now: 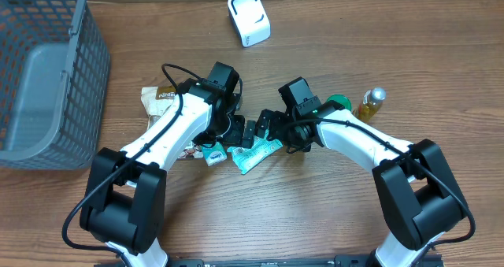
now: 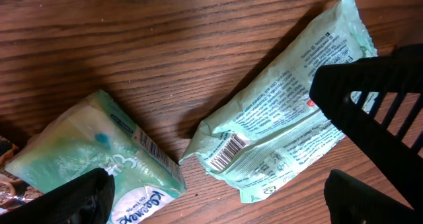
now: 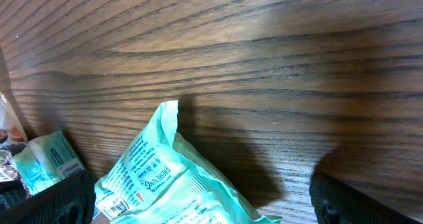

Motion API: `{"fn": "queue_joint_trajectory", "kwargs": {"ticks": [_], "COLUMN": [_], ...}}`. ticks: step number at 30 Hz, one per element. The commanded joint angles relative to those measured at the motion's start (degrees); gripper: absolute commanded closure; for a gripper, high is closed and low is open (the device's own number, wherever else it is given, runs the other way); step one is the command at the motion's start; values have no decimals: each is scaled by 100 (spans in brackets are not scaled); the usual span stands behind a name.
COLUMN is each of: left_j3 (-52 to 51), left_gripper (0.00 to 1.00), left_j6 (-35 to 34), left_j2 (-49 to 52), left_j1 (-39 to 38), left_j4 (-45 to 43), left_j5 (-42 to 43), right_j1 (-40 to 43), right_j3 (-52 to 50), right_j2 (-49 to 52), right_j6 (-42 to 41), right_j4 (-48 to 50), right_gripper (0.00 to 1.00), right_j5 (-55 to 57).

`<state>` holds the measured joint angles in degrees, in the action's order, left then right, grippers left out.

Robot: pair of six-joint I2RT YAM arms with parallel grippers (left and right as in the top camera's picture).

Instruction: Scan the item barcode

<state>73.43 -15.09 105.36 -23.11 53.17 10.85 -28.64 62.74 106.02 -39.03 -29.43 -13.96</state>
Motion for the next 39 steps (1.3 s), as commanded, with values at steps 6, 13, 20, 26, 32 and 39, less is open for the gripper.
{"fn": "queue_joint_trajectory", "kwargs": {"ticks": [6,13,20,26,32,39], "left_j3": [-20,-20,-20,-20,-20,-20], "left_gripper": [0,0,0,0,0,0], "left_j6": [-15,-15,-15,-15,-15,-15], "left_j2": [-76,-76,-76,-76,-76,-76], "left_j1": [33,31,33,33,26,33], "left_j4": [-4,-4,-7,-7,-7,-7], "left_j5": [-55,-55,-57,-57,-57,-57], "right_j1": [0,0,0,0,33,33], "right_j3": [-96,-96,-96,-96,-22,13], "right_j2": [111,111,111,111,92,-48], "right_j6": [-13,9,7,7,9,33], "right_j4": [-63,-59,-17,-17,219,243], "right_gripper": [0,0,0,0,0,0], "right_j5": [129,197,197,197,195,302]}}
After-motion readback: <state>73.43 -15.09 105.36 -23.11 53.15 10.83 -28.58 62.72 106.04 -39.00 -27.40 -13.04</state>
